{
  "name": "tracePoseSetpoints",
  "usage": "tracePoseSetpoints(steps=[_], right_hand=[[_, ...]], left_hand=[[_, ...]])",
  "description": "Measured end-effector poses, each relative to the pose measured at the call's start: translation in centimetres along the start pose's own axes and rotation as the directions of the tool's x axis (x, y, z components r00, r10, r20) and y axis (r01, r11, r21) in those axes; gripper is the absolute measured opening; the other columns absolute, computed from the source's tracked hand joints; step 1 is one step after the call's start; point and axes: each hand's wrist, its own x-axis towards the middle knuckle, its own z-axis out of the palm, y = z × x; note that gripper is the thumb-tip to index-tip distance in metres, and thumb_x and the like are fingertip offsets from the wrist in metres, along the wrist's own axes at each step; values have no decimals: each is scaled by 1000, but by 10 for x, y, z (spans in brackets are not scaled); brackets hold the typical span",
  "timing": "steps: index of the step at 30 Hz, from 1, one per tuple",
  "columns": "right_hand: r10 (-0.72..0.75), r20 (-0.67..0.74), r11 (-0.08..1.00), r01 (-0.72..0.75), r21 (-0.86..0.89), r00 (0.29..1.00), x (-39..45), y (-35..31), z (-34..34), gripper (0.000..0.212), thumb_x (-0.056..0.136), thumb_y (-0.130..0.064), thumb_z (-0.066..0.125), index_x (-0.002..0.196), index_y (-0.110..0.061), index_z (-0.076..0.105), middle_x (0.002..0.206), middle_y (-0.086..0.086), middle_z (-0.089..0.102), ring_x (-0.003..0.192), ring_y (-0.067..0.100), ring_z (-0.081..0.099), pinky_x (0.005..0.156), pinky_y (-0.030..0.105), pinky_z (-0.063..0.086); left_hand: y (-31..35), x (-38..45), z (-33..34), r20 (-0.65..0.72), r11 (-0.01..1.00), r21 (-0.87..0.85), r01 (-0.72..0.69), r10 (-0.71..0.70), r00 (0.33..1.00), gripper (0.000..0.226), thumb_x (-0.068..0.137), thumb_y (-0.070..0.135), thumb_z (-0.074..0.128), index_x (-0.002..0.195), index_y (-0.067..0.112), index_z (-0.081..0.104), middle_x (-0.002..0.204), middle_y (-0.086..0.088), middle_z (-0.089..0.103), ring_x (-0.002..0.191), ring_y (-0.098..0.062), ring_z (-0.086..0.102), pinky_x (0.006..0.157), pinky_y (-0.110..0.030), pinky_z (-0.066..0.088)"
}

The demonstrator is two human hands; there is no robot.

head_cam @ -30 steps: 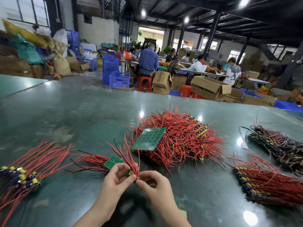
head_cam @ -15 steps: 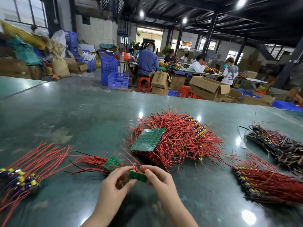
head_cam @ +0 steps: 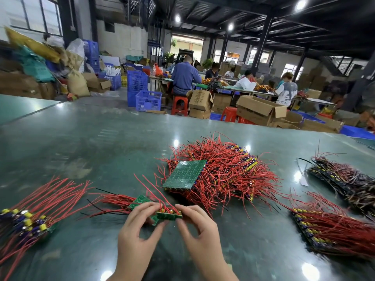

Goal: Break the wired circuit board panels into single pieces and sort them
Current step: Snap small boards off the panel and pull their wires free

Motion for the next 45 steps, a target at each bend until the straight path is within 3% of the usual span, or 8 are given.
tracePoseSetpoints(steps=[8, 13, 17, 26, 33, 39, 43, 45], right_hand=[[-18, 28, 997, 16, 69, 999, -2, -5, -1, 25, 81, -2, 64, 100, -17, 72, 89, -6, 65, 85, 5, 63, 78, 18, 50], [424, 258, 835, -485, 259, 868, 4, -9, -4, 28, 86, 1, 63, 84, -23, 75, 68, -5, 67, 66, 7, 60, 74, 30, 51], [521, 279, 794, -578, 191, 807, 3, -9, -3, 30, 85, 3, 61, 79, -24, 75, 65, -2, 66, 59, 7, 57, 68, 27, 50], [505, 54, 861, -507, 41, 861, -6, -6, 12, 25, 78, -6, 73, 75, -31, 76, 72, -7, 73, 69, -2, 64, 72, 19, 51], [790, 130, 484, -741, 465, 599, 9, 2, -6, 14, 86, 0, 60, 81, -4, 72, 60, 6, 56, 53, 13, 50, 54, 20, 49], [828, 92, 397, -694, 600, 552, 13, 3, -17, 15, 88, 3, 53, 82, 0, 67, 65, 11, 57, 53, 13, 52, 52, 20, 49], [822, 65, 349, -590, 728, 566, 15, 3, -19, 15, 89, 6, 51, 89, -4, 62, 69, 12, 68, 56, 16, 62, 54, 21, 54], [779, 151, 331, -604, 725, 609, 11, -1, -12, 16, 87, 8, 51, 88, -5, 61, 73, 13, 69, 58, 17, 64, 56, 22, 55]], left_hand=[[6, -7, -2, -59, 993, -48, 109, -112, 992, 33, 68, 35, 73, 98, 46, 65, 92, 17, 66, 60, -4, 57, 64, -10, 47], [-1, -6, 0, 48, 889, -172, 424, -422, 905, 36, 68, 4, 83, 80, 35, 68, 67, 1, 69, 49, -9, 59, 44, -17, 46], [-9, -9, 1, 154, 784, -265, 562, -541, 827, 27, 72, -12, 73, 71, 12, 60, 55, -10, 61, 41, -15, 53, 34, -23, 39], [-13, -14, 11, -12, 822, -264, 505, -526, 850, 30, 68, -16, 74, 71, 10, 61, 61, -11, 65, 47, -22, 60, 46, -32, 55], [-19, 0, 1, -108, 878, -125, 463, -476, 873, 31, 80, -7, 69, 84, 24, 67, 100, 7, 51, 48, -8, 58, 32, -21, 42], [-19, 2, -2, -254, 917, -35, 397, -392, 884, 65, 78, -15, 64, 83, 44, 40, 103, -12, 44, 49, -9, 53, 42, -21, 44], [-8, -4, -1, -130, 992, -30, 126, -129, 983, 53, 74, -1, 71, 94, 44, 51, 98, 9, 52, 62, -8, 56, 56, -13, 47], [-3, -9, 3, 117, 957, -154, 245, -229, 966, 25, 75, 16, 71, 92, 33, 65, 86, 2, 65, 68, -10, 62, 61, -18, 52]])
